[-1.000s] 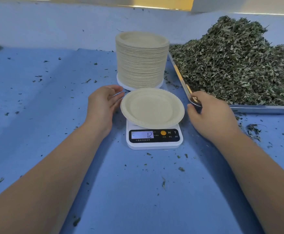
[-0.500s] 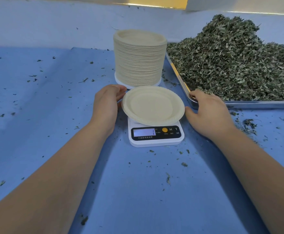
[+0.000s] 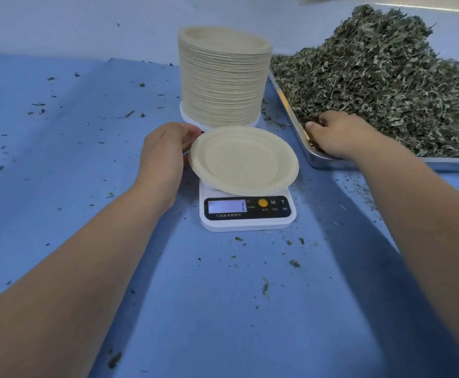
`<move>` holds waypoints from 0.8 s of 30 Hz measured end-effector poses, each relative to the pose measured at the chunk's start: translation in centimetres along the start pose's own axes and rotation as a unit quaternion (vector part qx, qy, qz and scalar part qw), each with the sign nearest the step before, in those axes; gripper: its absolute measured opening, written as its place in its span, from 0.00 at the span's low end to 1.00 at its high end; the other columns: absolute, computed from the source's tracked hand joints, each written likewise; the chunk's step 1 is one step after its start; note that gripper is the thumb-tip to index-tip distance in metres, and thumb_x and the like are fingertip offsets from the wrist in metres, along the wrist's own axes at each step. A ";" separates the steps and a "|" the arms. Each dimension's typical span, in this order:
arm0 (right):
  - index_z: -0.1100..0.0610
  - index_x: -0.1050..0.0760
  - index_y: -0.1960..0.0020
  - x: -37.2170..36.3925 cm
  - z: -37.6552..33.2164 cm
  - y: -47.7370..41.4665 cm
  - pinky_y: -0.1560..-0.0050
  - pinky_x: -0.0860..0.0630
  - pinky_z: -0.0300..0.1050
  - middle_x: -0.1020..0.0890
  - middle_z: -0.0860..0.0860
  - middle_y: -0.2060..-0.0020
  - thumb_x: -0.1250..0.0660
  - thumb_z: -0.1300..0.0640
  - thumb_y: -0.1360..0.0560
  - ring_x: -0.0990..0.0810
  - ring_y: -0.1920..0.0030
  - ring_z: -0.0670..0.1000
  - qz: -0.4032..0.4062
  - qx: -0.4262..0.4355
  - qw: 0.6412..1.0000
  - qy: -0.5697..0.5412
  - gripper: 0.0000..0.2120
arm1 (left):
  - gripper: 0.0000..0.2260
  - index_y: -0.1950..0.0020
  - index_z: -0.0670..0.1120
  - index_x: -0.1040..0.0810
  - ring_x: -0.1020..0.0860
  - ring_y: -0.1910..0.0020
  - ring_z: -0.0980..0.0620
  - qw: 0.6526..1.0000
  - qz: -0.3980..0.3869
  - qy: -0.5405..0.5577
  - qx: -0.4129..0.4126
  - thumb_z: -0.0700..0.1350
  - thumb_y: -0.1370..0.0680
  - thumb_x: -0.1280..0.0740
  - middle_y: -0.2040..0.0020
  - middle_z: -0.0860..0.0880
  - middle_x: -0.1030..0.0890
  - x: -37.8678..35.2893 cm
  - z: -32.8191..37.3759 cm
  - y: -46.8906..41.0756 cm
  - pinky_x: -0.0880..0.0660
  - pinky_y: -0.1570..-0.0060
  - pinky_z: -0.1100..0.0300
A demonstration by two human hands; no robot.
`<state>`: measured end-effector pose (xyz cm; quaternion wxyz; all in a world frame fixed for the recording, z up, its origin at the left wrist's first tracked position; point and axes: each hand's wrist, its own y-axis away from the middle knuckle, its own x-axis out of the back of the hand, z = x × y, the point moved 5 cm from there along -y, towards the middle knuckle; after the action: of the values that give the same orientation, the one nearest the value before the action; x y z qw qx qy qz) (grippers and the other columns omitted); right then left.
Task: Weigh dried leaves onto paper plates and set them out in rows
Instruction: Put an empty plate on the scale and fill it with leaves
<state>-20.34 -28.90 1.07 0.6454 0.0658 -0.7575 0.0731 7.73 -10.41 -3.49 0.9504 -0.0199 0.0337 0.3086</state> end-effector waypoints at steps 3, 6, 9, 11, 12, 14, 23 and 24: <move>0.53 0.37 0.23 -0.4 1.2 -1.1 0.27 0.40 0.69 0.38 0.61 0.23 0.47 0.31 0.23 0.42 0.23 0.67 -0.049 -0.078 0.994 0.058 0.37 | 0.18 0.48 0.44 0.15 0.15 0.45 0.48 1.000 -0.001 -0.006 -0.001 0.49 0.29 0.39 0.50 0.48 0.12 -0.1 0.0 0.1 0.21 0.40 0.47; 0.58 0.30 0.31 -1.1 1.1 -1.2 0.37 0.29 0.56 0.28 0.62 0.29 0.42 0.35 0.22 0.25 0.39 0.63 -0.109 -0.078 0.989 0.063 0.32 | 0.17 0.49 0.45 0.15 0.15 0.46 0.49 1.000 -0.001 -0.002 -0.002 0.48 0.29 0.40 0.50 0.49 0.12 -0.1 0.1 0.2 0.20 0.39 0.47; 0.57 0.27 0.40 -1.1 0.5 -0.7 0.49 0.31 0.50 0.23 0.60 0.36 0.42 0.37 0.20 0.24 0.49 0.60 -0.138 -0.044 0.989 0.041 0.23 | 0.17 0.49 0.45 0.15 0.15 0.46 0.50 1.000 0.000 0.013 0.003 0.49 0.29 0.40 0.50 0.49 0.12 -0.2 0.1 0.2 0.19 0.40 0.49; 0.58 0.25 0.41 -0.5 0.0 0.0 0.46 0.30 0.51 0.23 0.59 0.36 0.43 0.39 0.18 0.24 0.45 0.60 -0.143 -0.021 0.988 0.053 0.23 | 0.17 0.49 0.45 0.15 0.15 0.46 0.50 1.000 -0.001 0.020 0.004 0.49 0.30 0.39 0.51 0.49 0.12 -0.3 0.1 0.3 0.19 0.41 0.50; 0.60 0.23 0.40 -0.1 -0.5 0.3 0.43 0.28 0.53 0.22 0.59 0.36 0.44 0.42 0.18 0.23 0.42 0.61 -0.138 -0.008 0.989 0.043 0.23 | 0.18 0.49 0.44 0.15 0.15 0.46 0.50 1.000 -0.003 0.022 0.002 0.49 0.30 0.39 0.51 0.49 0.12 -0.3 0.1 0.4 0.19 0.41 0.51; 0.63 0.22 0.38 0.7 -1.8 0.9 0.39 0.25 0.55 0.21 0.61 0.37 0.43 0.50 0.17 0.22 0.38 0.62 -0.119 0.017 0.993 -0.003 0.20 | 0.17 0.49 0.44 0.15 0.15 0.46 0.49 1.000 -0.003 0.027 0.001 0.48 0.30 0.39 0.50 0.48 0.12 -0.3 0.2 0.4 0.20 0.41 0.51; 0.56 0.18 0.45 1.9 0.0 1.6 0.48 0.20 0.54 0.17 0.60 0.51 0.43 0.40 0.20 0.20 0.50 0.63 0.044 0.011 0.999 0.028 0.23 | 0.16 0.47 0.44 0.16 0.15 0.44 0.50 0.999 0.003 0.043 0.008 0.47 0.27 0.40 0.49 0.49 0.12 -0.2 0.1 0.3 0.20 0.45 0.54; 0.54 0.20 0.40 1.3 0.3 1.3 0.42 0.22 0.55 0.18 0.59 0.45 0.45 0.36 0.19 0.21 0.44 0.64 0.007 -0.004 0.998 0.059 0.27 | 0.17 0.48 0.44 0.15 0.15 0.45 0.51 0.999 0.003 0.042 0.009 0.48 0.28 0.40 0.49 0.50 0.12 -0.2 0.1 0.2 0.20 0.45 0.54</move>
<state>-21.12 -27.70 2.25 0.6888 0.0531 -0.7187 0.0784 7.47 -10.36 -3.37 0.9472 -0.0243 0.0761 0.3105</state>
